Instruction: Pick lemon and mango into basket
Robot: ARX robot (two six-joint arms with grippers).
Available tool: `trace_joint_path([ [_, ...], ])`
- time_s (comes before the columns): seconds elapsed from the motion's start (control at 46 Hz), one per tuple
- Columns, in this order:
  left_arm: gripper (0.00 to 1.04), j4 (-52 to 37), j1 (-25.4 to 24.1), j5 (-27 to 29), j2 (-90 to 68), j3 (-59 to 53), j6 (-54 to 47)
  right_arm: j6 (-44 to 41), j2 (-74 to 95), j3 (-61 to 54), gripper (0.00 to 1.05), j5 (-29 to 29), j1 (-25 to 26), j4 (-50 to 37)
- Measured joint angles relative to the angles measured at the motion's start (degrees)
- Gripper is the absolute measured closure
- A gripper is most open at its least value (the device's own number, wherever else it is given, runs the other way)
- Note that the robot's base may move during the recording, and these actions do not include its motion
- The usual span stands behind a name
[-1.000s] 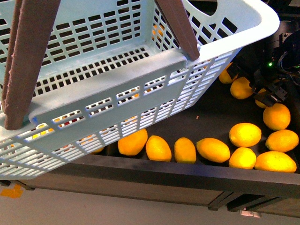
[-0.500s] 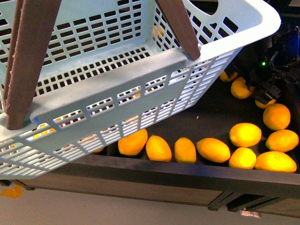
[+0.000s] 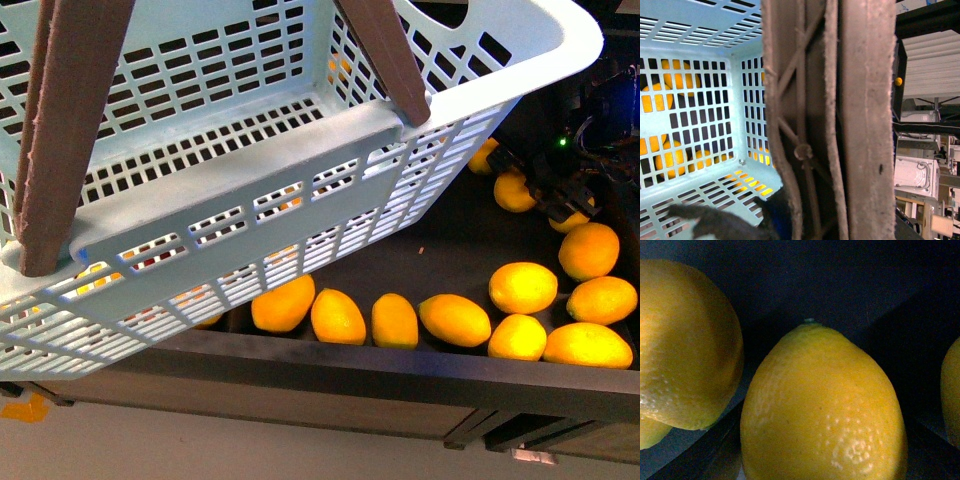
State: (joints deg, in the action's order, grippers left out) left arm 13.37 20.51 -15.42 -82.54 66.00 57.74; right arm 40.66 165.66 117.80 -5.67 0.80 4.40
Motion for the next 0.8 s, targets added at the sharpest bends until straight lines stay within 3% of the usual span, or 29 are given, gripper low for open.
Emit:
trace_joint_path([
  [0.13, 0.91, 0.00, 0.00, 0.00, -0.02, 0.00, 0.02, -1.09, -2.38, -5.18, 0.38, 0.22, 0.09, -3.61],
  [0.391, 0.91, 0.00, 0.00, -0.02, -0.02, 0.00, 0.00, -9.33, -16.55, -28.94, 0.38, 4.85, 0.76, -17.79],
  [0.609, 0.91, 0.00, 0.00, 0.00, -0.02, 0.00, 0.00, -17.77, -41.38, -53.42, 0.38, 11.23, 3.15, -30.03],
  [0.804, 0.91, 0.00, 0.00, -0.02, -0.02, 0.00, 0.02, -20.57, -70.25, -71.76, 0.38, 18.12, 2.36, -29.83],
])
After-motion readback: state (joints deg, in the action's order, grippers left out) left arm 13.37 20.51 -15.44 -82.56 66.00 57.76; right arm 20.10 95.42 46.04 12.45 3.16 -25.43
